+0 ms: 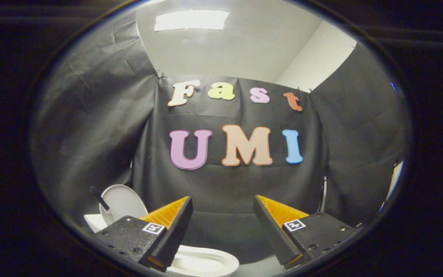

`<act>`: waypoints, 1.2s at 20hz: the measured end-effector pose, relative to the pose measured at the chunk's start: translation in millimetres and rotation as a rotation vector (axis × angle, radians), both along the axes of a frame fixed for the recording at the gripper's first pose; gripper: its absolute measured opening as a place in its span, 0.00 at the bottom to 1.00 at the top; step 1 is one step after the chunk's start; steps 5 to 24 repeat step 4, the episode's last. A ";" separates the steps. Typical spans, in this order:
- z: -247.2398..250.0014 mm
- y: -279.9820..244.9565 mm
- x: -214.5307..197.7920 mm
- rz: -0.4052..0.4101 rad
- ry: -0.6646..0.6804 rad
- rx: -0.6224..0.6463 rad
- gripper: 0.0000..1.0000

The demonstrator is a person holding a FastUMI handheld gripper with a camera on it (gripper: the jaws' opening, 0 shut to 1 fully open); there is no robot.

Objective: Open the toilet lid.

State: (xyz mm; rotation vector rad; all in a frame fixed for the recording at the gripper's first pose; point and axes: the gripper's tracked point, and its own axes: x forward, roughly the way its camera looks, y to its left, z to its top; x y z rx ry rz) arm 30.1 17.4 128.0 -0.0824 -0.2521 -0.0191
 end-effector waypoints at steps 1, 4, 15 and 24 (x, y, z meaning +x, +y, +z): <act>-6.4 -8.8 -3.2 -0.017 0.005 0.009 0.96; -31.1 -32.2 -13.7 -0.086 0.029 0.006 0.95; -31.1 -32.2 -13.7 -0.086 0.029 0.006 0.95; -31.1 -32.2 -13.7 -0.086 0.029 0.006 0.95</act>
